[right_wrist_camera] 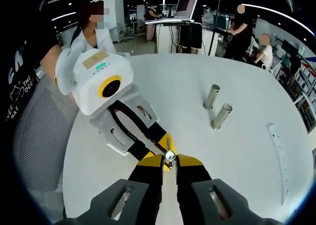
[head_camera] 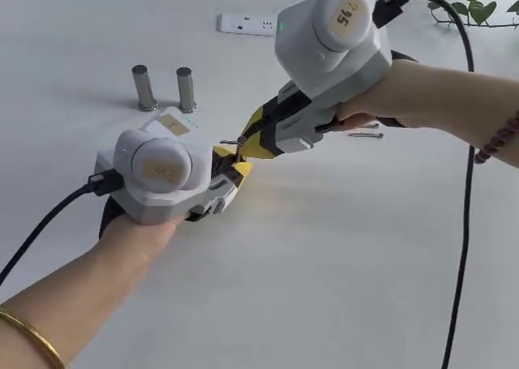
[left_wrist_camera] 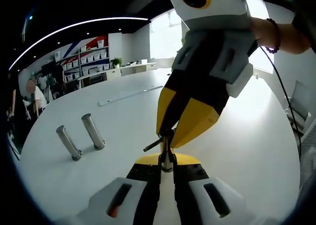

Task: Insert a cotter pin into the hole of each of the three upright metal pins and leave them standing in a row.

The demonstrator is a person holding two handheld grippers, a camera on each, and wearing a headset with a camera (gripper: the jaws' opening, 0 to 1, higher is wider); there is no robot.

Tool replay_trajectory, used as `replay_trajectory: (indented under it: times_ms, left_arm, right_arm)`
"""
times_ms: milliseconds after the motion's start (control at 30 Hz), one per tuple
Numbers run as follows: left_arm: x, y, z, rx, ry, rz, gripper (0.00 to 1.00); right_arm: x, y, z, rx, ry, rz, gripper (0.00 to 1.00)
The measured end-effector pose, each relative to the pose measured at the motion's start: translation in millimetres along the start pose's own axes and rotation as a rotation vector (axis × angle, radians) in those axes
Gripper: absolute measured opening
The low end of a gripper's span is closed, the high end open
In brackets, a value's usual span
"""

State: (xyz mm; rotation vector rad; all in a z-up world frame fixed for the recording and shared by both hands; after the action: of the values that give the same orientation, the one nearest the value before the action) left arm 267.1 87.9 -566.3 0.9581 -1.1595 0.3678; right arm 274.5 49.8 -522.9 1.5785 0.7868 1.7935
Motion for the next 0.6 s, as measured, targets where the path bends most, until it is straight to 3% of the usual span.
replay_trajectory:
  times_ms: [600]
  left_arm:
    - [-9.8, 21.9, -41.6, 0.034, 0.028, -0.012, 0.07]
  right_arm:
    - [36.5, -33.5, 10.2, 0.021, 0.011, 0.024, 0.04]
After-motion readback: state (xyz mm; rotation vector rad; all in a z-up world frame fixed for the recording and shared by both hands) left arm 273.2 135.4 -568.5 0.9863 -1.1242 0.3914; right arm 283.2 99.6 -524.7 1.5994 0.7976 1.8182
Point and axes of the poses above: the centre of the closed fingertips' face, and the gripper's own axes: y roughly backward along the fingers, z roughly to its right, x roughly out of its top, the point moved 4 cm from there along y, roughly backward along the fingers, and after that the axes turned 6 degrees about y, right-handed, at the moved point
